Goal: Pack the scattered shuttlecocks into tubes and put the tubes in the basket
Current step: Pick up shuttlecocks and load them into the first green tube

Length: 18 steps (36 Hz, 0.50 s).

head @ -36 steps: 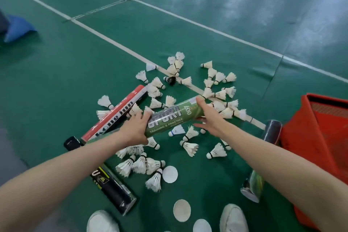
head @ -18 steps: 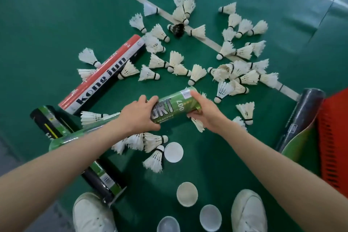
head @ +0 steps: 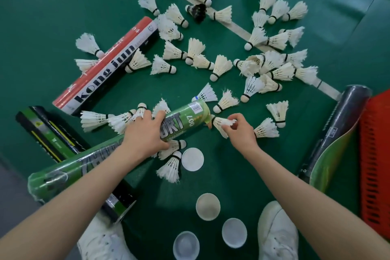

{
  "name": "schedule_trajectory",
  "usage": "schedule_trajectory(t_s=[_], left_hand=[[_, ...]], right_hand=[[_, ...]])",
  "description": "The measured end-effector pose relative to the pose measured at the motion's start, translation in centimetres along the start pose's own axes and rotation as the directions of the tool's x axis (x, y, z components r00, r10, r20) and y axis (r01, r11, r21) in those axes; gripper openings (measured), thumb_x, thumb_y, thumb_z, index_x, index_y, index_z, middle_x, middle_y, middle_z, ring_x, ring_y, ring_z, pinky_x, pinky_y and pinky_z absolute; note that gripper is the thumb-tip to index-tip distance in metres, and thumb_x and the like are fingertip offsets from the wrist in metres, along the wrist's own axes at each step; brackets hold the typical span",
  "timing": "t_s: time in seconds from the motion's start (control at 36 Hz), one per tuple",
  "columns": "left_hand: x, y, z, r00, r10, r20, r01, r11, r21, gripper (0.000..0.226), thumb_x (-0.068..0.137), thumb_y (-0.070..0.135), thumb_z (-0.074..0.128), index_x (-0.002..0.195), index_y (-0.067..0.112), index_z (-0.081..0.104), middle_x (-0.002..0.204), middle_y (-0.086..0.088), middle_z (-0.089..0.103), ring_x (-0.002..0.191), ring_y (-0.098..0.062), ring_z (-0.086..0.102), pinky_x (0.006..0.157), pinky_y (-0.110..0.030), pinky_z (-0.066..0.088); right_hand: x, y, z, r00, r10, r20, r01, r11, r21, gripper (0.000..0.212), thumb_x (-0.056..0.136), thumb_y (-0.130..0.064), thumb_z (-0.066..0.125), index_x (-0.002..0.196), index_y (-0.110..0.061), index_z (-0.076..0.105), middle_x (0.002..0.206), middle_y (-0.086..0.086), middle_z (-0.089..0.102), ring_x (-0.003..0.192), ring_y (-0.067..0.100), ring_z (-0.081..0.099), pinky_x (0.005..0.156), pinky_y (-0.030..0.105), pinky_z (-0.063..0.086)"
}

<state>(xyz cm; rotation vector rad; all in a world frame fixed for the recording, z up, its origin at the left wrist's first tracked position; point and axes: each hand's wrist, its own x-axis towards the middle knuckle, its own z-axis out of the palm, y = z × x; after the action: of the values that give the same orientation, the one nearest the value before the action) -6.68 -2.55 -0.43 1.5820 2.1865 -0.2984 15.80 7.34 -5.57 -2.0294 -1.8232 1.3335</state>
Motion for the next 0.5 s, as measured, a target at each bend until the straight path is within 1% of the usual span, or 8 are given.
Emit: schedule_trajectory(t_s=[0.06, 0.11, 0.19, 0.28, 0.33, 0.36, 0.44, 0.5], left_hand=[[0.0, 0.1, 0.3, 1.0, -0.001, -0.014, 0.001, 1.0, 0.009, 0.082, 0.074, 0.049, 0.068, 0.139, 0.026, 0.025, 0.123, -0.008, 0.042, 0.107, -0.027, 0.048, 0.08, -0.035, 0.045], [-0.1, 0.0, 0.4, 1.0, -0.009, -0.025, 0.009, 1.0, 0.011, 0.084, 0.073, 0.048, 0.069, 0.14, 0.026, 0.023, 0.123, -0.007, 0.043, 0.107, -0.026, 0.048, 0.08, -0.034, 0.046], [-0.1, -0.4, 0.4, 0.998, -0.027, -0.063, 0.027, 1.0, 0.002, 0.086, 0.072, 0.045, 0.071, 0.142, 0.025, 0.024, 0.121, -0.006, 0.044, 0.107, -0.026, 0.047, 0.08, -0.034, 0.045], [-0.1, -0.4, 0.2, 0.993, -0.049, -0.103, 0.048, 0.999, -0.016, 0.086, 0.071, 0.041, 0.073, 0.141, 0.025, 0.025, 0.121, -0.007, 0.044, 0.108, -0.027, 0.046, 0.085, -0.037, 0.043], [0.0, -0.3, -0.1, 0.991, -0.042, -0.128, 0.039, 0.999, -0.023, 0.086, 0.071, 0.039, 0.074, 0.141, 0.026, 0.025, 0.12, -0.007, 0.044, 0.106, -0.027, 0.046, 0.086, -0.036, 0.043], [0.1, -0.2, -0.2, 0.99, -0.032, -0.139, 0.028, 0.999, -0.029, 0.087, 0.071, 0.038, 0.074, 0.142, 0.026, 0.025, 0.12, -0.006, 0.044, 0.105, -0.027, 0.046, 0.086, -0.036, 0.042], [0.0, 0.2, -0.3, 0.984, 0.014, -0.176, -0.02, 0.999, -0.032, 0.086, 0.07, 0.038, 0.074, 0.141, 0.026, 0.027, 0.117, -0.005, 0.044, 0.102, -0.025, 0.046, 0.087, -0.035, 0.041], [-0.3, 0.6, -0.2, 0.979, 0.038, -0.198, -0.044, 0.999, -0.028, 0.086, 0.071, 0.039, 0.074, 0.142, 0.026, 0.027, 0.116, -0.005, 0.044, 0.103, -0.025, 0.045, 0.088, -0.035, 0.041]], right_hand=[[0.0, -0.1, -0.2, 0.997, -0.026, -0.071, 0.03, 0.998, 0.048, 0.016, 0.094, -0.017, 0.053, 0.109, -0.018, 0.056, 0.083, -0.004, 0.056, 0.064, 0.012, 0.049, 0.058, 0.029, 0.042], [0.0, -0.4, -0.6, 0.99, -0.07, -0.121, 0.082, 0.992, 0.096, 0.015, 0.094, -0.011, 0.05, 0.107, -0.015, 0.056, 0.078, -0.007, 0.052, 0.062, 0.013, 0.046, 0.055, 0.027, 0.039], [-0.2, -0.8, -1.1, 0.96, -0.208, -0.189, 0.234, 0.963, 0.13, 0.022, 0.095, -0.007, 0.048, 0.114, -0.016, 0.053, 0.085, -0.005, 0.051, 0.075, 0.017, 0.048, 0.067, 0.029, 0.04], [-0.5, -1.3, -1.7, 0.913, -0.324, -0.248, 0.368, 0.917, 0.156, 0.043, 0.096, -0.007, 0.049, 0.135, -0.023, 0.044, 0.09, -0.003, 0.051, 0.075, 0.015, 0.047, 0.073, 0.019, 0.04], [-0.7, -1.7, -1.9, 0.912, -0.333, -0.239, 0.387, 0.893, 0.232, 0.047, 0.097, -0.009, 0.05, 0.14, -0.024, 0.038, 0.091, -0.012, 0.052, 0.078, 0.009, 0.05, 0.075, 0.011, 0.038], [-0.8, -2.1, -2.0, 0.921, -0.324, -0.216, 0.376, 0.884, 0.279, 0.046, 0.097, -0.009, 0.05, 0.14, -0.023, 0.038, 0.094, -0.014, 0.053, 0.081, 0.008, 0.052, 0.077, 0.011, 0.039], [-0.9, -3.1, -2.1, 0.938, -0.325, -0.125, 0.347, 0.85, 0.396, 0.037, 0.098, -0.008, 0.048, 0.13, -0.024, 0.046, 0.106, -0.001, 0.061, 0.089, 0.011, 0.058, 0.082, 0.017, 0.045], [-1.0, -3.6, -1.9, 0.937, -0.332, -0.111, 0.347, 0.835, 0.426, 0.034, 0.098, -0.007, 0.046, 0.122, -0.03, 0.05, 0.103, 0.002, 0.064, 0.093, 0.016, 0.06, 0.087, 0.028, 0.048]])
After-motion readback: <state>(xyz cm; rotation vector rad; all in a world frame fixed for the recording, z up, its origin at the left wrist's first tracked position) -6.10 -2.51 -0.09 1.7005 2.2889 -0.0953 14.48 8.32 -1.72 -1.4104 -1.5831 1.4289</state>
